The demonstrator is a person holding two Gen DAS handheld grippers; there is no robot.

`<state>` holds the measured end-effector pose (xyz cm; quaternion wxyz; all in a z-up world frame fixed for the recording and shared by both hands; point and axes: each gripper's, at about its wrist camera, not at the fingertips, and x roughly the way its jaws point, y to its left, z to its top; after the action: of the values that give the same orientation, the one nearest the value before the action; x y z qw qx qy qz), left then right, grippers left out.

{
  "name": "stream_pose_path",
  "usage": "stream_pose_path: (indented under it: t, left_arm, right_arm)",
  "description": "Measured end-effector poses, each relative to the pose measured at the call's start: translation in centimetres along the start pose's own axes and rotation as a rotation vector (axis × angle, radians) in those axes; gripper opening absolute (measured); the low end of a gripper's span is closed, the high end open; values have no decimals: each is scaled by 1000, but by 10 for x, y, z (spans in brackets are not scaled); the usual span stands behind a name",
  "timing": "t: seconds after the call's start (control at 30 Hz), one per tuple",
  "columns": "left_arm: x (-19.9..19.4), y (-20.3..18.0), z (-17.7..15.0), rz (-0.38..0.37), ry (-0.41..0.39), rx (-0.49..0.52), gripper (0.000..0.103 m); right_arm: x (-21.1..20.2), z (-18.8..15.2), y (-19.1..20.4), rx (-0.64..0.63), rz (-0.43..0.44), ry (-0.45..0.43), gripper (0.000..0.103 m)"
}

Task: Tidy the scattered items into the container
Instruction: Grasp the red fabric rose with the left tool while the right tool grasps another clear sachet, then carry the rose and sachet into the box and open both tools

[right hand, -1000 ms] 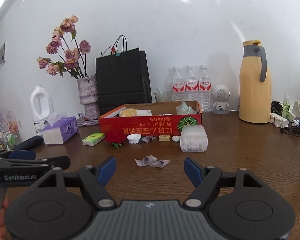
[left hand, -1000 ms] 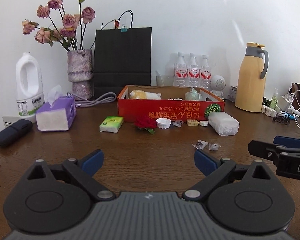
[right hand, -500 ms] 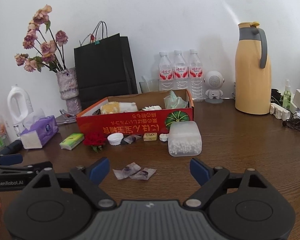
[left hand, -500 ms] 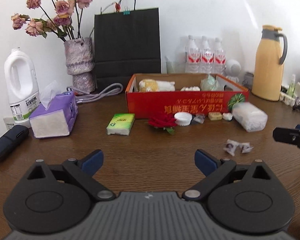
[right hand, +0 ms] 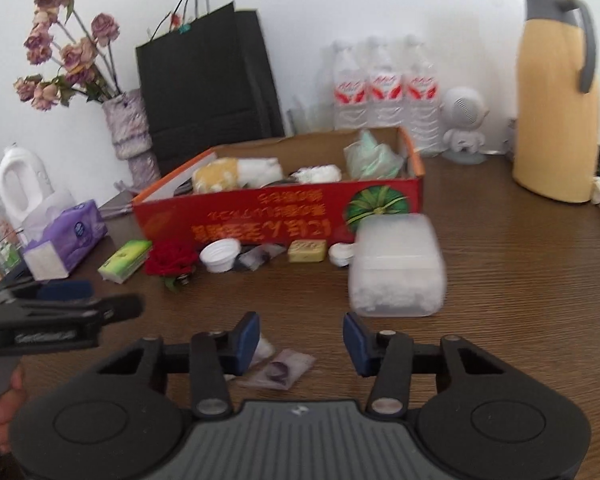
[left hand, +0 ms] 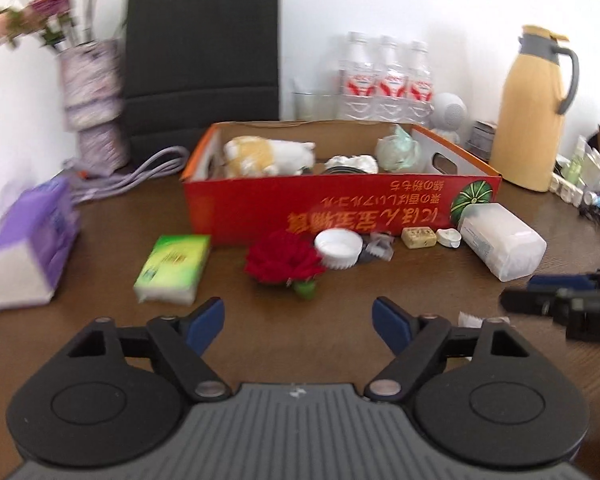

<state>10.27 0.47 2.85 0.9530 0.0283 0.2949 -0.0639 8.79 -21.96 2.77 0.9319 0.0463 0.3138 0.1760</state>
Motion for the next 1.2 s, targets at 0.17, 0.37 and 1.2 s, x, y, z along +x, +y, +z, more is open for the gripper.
stream_pose_path:
  t: [0.17,0.37,1.2]
  left_arm:
    - [40,0,24,12,19,67,73]
    - [77,9,37,5,57,50,75]
    - [-87,-1,4,21,-117,-89,26]
  right_arm:
    - [10,-11,33,-117,38,36,46]
    - [15,-17,35,-88,47,65,46]
    - [-35,-27,64,-124,34,-104,14]
